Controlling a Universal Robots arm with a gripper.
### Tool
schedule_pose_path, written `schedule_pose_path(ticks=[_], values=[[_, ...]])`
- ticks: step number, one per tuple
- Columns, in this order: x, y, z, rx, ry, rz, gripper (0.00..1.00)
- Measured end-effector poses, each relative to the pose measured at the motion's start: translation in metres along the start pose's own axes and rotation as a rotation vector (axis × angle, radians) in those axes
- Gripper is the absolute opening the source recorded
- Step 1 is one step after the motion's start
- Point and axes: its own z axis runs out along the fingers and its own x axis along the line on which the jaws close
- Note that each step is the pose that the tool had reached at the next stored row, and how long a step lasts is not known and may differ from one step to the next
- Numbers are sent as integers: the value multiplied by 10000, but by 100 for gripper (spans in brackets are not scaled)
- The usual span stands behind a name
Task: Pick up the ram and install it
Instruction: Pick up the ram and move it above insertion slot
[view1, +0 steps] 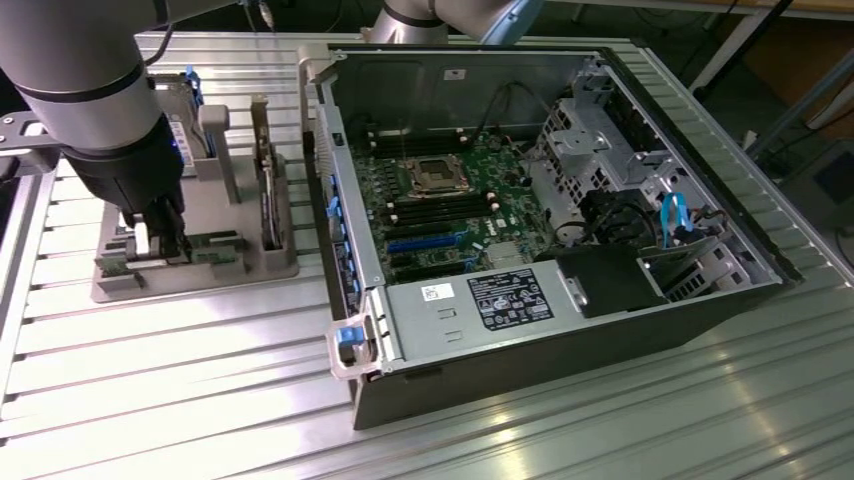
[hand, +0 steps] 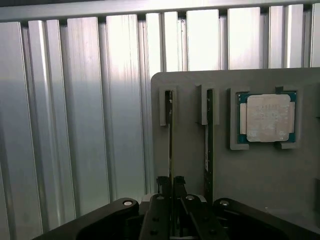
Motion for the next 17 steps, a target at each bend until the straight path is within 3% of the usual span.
schedule_pose_path(ticks=[10, 17], values=[[12, -9, -249, 0, -1, 0, 14], [17, -12, -361, 0, -1, 0, 14]])
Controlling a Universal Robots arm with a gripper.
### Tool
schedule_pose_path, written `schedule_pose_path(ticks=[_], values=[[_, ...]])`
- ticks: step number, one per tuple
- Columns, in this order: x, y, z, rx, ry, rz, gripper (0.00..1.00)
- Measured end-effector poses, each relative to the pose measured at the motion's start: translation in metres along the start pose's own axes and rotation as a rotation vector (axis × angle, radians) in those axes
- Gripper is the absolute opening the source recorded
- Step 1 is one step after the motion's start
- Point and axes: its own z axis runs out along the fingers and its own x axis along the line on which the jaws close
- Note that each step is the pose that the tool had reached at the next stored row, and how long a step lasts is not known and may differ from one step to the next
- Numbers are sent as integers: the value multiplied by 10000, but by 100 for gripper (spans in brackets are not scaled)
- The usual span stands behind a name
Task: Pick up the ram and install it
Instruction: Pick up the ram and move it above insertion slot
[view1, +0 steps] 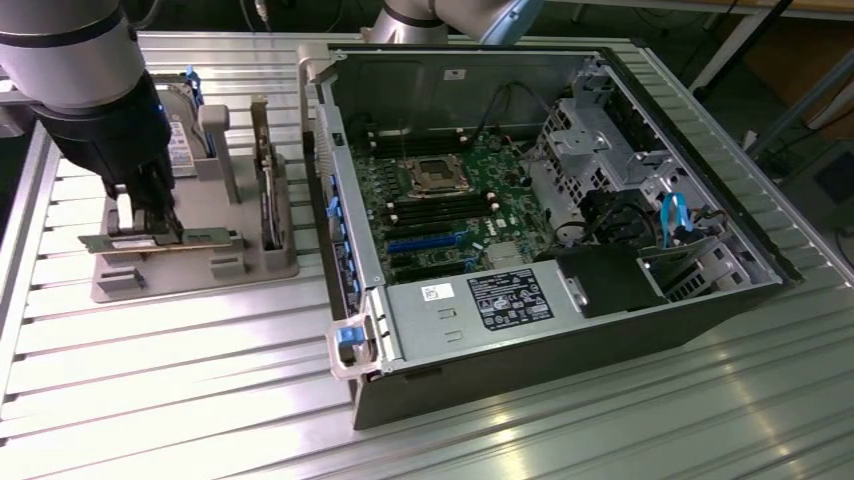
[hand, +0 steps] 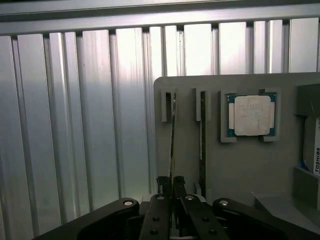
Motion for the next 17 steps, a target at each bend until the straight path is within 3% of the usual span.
schedule_pose_path(ticks=[5, 10, 17], values=[[7, -5, -155, 0, 0, 0, 13], [18, -13, -379, 0, -2, 0, 13], [19, -13, -401, -4, 1, -1, 13]])
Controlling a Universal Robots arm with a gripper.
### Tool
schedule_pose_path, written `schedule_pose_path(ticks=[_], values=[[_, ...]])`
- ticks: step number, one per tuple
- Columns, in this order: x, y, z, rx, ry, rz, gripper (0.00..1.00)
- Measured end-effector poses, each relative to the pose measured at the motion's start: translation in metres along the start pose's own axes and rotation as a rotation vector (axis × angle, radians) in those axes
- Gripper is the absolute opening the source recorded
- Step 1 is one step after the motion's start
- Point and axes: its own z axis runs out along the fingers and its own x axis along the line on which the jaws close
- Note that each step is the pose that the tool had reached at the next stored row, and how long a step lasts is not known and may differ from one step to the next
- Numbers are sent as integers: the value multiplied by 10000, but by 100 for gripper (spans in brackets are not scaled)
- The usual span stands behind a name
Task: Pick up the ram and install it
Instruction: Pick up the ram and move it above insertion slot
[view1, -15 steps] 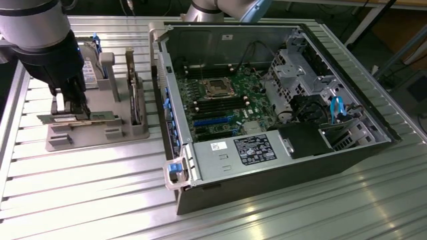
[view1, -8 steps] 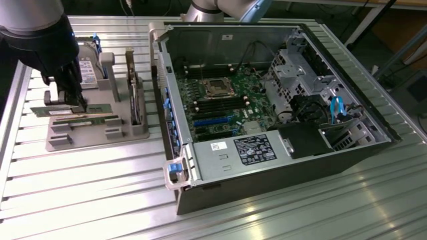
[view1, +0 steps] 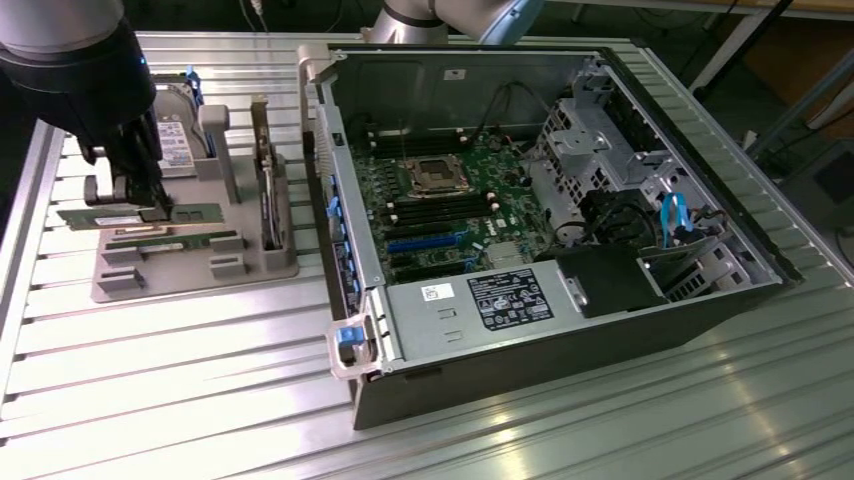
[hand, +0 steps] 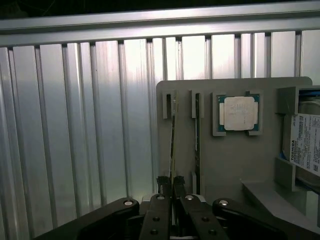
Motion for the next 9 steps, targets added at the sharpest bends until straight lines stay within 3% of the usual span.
schedule_pose_path(ticks=[4, 7, 9], values=[[8, -6, -163, 3, -3, 0, 13], [17, -12, -355, 5, -4, 1, 13], [19, -14, -402, 5, -4, 1, 13]])
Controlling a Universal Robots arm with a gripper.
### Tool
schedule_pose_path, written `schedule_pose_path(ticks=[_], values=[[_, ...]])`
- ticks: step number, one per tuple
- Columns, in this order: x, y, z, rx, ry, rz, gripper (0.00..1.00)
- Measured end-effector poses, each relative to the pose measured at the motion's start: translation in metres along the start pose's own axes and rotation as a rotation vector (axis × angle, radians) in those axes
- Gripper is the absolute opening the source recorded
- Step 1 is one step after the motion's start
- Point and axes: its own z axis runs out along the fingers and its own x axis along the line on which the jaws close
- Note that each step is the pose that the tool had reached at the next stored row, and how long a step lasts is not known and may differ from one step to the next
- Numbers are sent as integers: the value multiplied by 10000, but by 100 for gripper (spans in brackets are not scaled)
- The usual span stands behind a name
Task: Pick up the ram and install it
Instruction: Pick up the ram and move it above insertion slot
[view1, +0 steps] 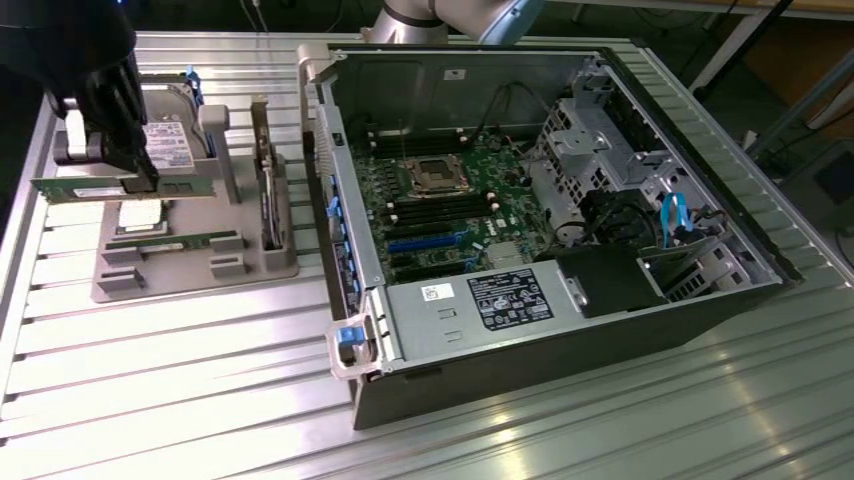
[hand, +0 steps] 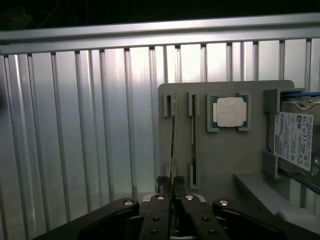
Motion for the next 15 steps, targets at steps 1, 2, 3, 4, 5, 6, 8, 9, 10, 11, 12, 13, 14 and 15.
schedule_pose_path(ticks=[1, 2, 3, 4, 5, 6, 8, 9, 10, 11, 12, 13, 14, 15], values=[[2, -2, -56, 0, 0, 0, 13], [5, -4, -118, -1, 1, 0, 13], [8, -5, -160, 0, 0, 0, 13], [9, -7, -198, -1, 1, 0, 13], [11, -8, -233, 0, 0, 0, 13], [12, -9, -254, 0, 0, 0, 13], [15, -10, -306, 1, 0, 0, 13], [15, -10, -307, 2, -1, 0, 13], [14, -11, -309, -1, -3, 0, 13], [15, -11, -310, -4, -64, 1, 13], [16, -11, -309, -12, -284, 9, 13], [15, -11, -309, -14, -348, 12, 13], [15, -11, -309, -14, -348, 12, 13], [16, -10, -311, -14, -348, 11, 13]])
